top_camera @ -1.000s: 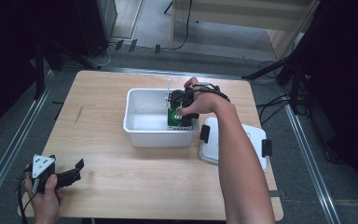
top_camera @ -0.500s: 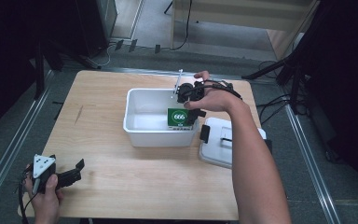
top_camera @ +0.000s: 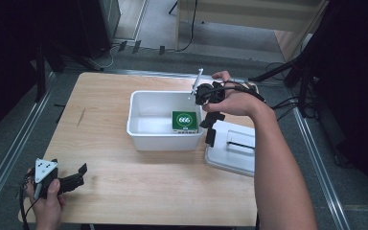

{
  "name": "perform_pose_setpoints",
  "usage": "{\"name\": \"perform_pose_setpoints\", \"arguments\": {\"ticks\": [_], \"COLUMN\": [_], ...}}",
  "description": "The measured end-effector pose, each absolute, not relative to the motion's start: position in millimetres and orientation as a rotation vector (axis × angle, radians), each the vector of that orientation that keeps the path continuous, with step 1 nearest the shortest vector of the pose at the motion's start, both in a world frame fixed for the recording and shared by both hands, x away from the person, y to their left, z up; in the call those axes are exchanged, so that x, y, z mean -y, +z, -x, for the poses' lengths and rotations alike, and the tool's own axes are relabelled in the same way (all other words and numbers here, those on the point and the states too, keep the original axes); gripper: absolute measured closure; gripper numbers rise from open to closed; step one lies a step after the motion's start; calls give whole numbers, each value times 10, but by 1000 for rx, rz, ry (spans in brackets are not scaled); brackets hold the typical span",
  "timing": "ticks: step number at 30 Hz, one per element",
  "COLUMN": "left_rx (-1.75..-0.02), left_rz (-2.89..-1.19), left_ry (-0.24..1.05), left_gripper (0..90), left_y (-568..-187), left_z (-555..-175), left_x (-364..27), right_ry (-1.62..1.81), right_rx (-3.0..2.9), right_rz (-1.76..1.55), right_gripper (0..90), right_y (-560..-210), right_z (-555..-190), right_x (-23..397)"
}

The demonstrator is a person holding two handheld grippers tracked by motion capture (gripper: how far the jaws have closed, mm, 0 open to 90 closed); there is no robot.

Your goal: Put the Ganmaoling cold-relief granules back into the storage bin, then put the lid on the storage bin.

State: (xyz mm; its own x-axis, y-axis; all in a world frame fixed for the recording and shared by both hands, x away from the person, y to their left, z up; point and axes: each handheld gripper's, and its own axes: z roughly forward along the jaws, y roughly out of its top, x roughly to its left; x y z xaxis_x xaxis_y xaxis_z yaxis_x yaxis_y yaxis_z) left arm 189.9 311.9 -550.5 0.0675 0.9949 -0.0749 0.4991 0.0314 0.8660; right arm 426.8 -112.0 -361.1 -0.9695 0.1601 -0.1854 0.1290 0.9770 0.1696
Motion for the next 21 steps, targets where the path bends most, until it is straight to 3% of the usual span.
{"name": "perform_pose_setpoints", "arguments": {"ticks": [21], "left_rx": [-1534], "left_rz": [-1588], "left_ry": [819], "left_gripper": [0], "left_y": [-5505], "left_z": [-1896], "left_x": [-3106], "right_ry": [244], "right_rx": [-2912], "right_rz": [-279], "right_gripper": [0], "right_y": [-3548], "right_z": [-4119], "right_x": [1548]}}
